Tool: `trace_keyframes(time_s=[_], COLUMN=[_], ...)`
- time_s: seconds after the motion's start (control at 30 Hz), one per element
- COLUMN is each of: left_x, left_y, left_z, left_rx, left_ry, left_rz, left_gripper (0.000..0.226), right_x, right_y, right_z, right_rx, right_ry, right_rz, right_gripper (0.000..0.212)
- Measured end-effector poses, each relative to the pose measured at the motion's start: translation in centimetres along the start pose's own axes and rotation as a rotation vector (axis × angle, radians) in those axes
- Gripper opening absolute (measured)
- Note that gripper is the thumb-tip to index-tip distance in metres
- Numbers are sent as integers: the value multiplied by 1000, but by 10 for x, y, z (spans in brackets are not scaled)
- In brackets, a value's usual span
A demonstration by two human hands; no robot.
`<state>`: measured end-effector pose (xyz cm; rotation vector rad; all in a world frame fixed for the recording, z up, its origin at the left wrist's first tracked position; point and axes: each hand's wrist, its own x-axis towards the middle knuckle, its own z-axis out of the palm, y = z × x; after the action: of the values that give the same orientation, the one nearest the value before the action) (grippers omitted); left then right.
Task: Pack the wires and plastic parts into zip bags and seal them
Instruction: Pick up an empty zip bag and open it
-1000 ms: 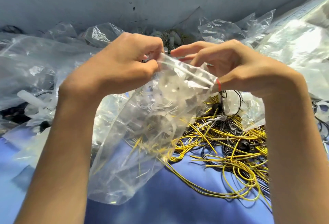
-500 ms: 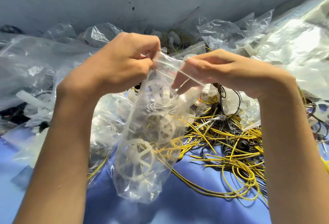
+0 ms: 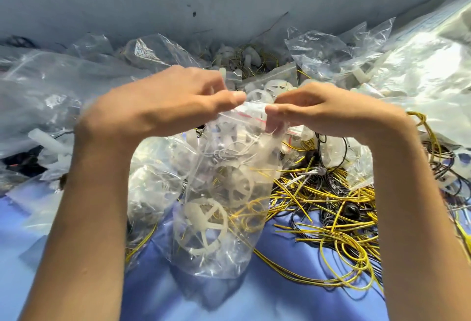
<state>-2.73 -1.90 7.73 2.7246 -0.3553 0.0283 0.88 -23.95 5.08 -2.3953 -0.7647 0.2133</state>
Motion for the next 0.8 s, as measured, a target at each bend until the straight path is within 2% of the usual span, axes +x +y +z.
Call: trace_keyframes(time_s=[0.13, 0.27, 0.37, 0.6, 0.67, 0.8], left_x=[2, 4, 1, 2, 2, 2], left_y=[10, 8, 0, -6, -5, -4], left_z=[7, 10, 5, 4, 5, 6], left_rx=[51, 158, 172, 213, 197, 172], left_ry=[50, -7, -58, -173, -190, -216], left_rz=[117, 133, 99, 40, 46, 57], left_gripper=[53, 27, 13, 23, 24, 24], right_x=[3, 5, 2, -5, -6, -7], right_y=[2, 11, 23, 40, 43, 44], right_z=[1, -1, -7, -14, -15, -15], right_rx=[68, -111, -204, -246, -244, -226], right_ry=[97, 287, 363, 188, 191, 224], right_rz=[27, 76, 193, 543, 574, 539], right_gripper=[37, 35, 25, 48, 51, 43])
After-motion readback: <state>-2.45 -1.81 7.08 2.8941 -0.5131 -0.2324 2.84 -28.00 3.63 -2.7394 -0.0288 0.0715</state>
